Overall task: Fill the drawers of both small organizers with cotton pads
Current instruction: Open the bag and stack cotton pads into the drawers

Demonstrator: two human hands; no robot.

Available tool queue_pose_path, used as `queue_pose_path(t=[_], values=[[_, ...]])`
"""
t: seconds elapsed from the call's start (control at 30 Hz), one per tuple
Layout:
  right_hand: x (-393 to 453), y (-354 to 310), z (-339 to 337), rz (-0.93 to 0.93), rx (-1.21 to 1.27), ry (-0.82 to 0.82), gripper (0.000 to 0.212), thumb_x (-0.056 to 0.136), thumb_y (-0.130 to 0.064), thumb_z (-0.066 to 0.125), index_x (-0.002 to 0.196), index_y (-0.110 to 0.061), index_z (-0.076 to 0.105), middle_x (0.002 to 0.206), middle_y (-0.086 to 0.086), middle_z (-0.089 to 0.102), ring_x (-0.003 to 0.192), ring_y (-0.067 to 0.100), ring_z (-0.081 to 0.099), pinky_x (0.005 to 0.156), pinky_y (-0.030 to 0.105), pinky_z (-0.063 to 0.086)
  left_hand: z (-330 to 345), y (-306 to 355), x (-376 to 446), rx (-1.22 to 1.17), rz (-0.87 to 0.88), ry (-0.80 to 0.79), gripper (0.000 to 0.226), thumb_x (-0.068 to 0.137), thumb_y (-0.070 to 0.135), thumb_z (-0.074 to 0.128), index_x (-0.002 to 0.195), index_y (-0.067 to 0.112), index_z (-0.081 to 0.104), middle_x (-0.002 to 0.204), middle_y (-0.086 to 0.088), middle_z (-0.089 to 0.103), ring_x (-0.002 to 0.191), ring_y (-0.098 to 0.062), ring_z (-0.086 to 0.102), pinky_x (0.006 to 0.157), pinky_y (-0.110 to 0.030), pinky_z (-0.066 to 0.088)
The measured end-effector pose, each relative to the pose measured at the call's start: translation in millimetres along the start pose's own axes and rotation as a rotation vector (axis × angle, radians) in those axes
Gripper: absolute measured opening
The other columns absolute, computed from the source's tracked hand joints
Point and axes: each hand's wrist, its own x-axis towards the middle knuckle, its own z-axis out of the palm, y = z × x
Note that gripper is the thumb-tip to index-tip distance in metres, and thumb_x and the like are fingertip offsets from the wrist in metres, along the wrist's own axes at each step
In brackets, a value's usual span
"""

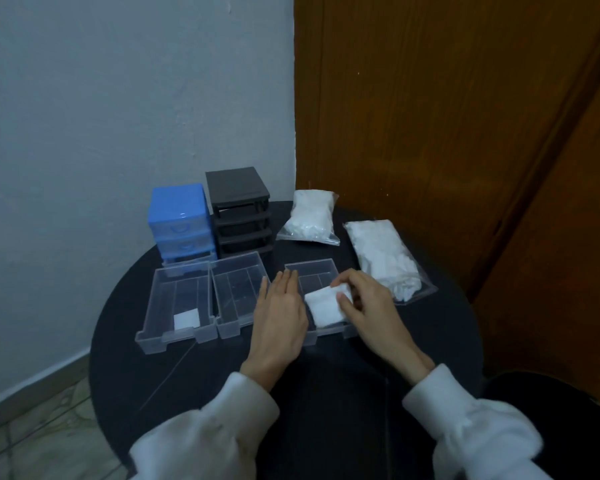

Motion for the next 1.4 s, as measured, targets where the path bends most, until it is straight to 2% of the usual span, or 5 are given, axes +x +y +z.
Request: queue_pose_path(t=[0.2, 0.43, 0.87, 1.17, 1.4], values=[[-1, -4, 4, -0.069, -0.116, -0.041, 0.009, 0.090, -0.012, 0.054, 0.098, -0.016, 0.056, 0.093, -0.009, 0.054, 0.077, -0.002, 0.049, 0.069, 0.012, 0.037, -5, 1, -5, -0.197, -0.013, 0.038, 0.046, 0.099, 0.010, 0.034, 0.145, 0.011, 0.029, 0.152, -0.004, 0.030, 0.138, -0.015, 0.029, 0.112, -0.017, 0.008], [1, -3, 10, -0.079, -0.263, -0.089, 0.008, 0.088, -0.012, 0.055, 0.094, -0.013, 0.060, 0.096, -0.001, 0.059, 0.090, 0.014, 0.056, 0.076, 0.032, 0.047, -3, 1, -6, -0.265, -0.044, 0.066, 0.044, 0.098, 0.012, 0.039, 0.142, 0.011, 0.037, 0.147, -0.004, 0.039, 0.134, -0.014, 0.038, 0.113, -0.023, 0.023], [0, -2, 9, -0.178, -0.345, -0.219, 0.031, 0.092, -0.006, 0.047, 0.116, -0.012, 0.064, 0.123, -0.004, 0.056, 0.118, 0.010, 0.047, 0.094, 0.020, 0.036, -3, 2, -7, -0.296, -0.066, 0.056, 0.045, 0.098, 0.013, 0.040, 0.143, 0.012, 0.035, 0.147, -0.004, 0.041, 0.133, -0.013, 0.039, 0.114, -0.028, 0.027], [-21, 14, -38, 0.044, -0.246, 0.193, 0.017, 0.087, -0.003, 0.057, 0.092, -0.018, 0.063, 0.093, -0.010, 0.055, 0.083, -0.001, 0.050, 0.072, 0.008, 0.038, -16, 13, -3, -0.339, 0.023, 0.136, 0.039, 0.097, 0.012, 0.044, 0.135, 0.019, 0.047, 0.132, -0.002, 0.054, 0.118, -0.012, 0.051, 0.096, -0.019, 0.034], [-42, 54, -56, 0.350, -0.233, 0.435, 0.016, 0.084, -0.004, 0.062, 0.094, -0.017, 0.064, 0.088, 0.002, 0.062, 0.075, 0.008, 0.057, 0.069, 0.021, 0.047, -3, 78, 21, -0.438, 0.289, -0.002, 0.042, 0.093, 0.024, 0.055, 0.134, 0.024, 0.045, 0.136, 0.004, 0.049, 0.124, -0.007, 0.043, 0.099, -0.019, 0.033]])
